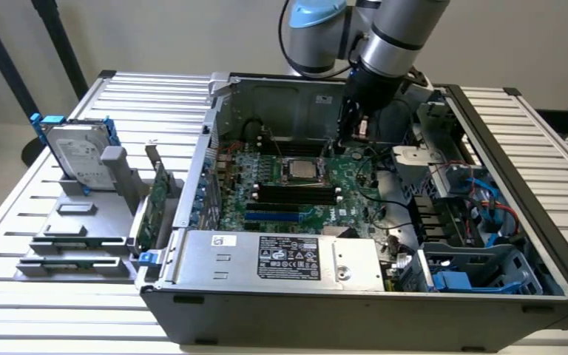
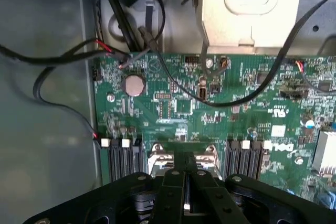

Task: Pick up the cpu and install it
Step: 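Close the cpu cover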

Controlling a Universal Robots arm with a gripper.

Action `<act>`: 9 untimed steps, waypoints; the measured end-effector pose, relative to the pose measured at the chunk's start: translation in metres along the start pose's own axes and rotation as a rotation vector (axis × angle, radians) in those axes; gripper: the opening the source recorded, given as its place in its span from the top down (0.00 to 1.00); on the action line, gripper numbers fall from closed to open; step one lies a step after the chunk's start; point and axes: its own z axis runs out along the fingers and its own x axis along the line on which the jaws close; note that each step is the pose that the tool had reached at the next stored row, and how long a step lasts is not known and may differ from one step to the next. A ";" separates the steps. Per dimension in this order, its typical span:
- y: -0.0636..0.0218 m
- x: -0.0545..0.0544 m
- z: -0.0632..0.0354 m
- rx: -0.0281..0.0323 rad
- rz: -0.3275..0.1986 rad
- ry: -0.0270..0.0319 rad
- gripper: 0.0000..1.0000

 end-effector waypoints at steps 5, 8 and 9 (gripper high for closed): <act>-0.0051 0.000 0.0010 0.0667 0.002 -0.0014 0.89; -0.0080 0.000 0.0017 0.1035 0.003 -0.0021 0.89; -0.0089 0.000 0.0020 0.1155 0.004 -0.0024 0.89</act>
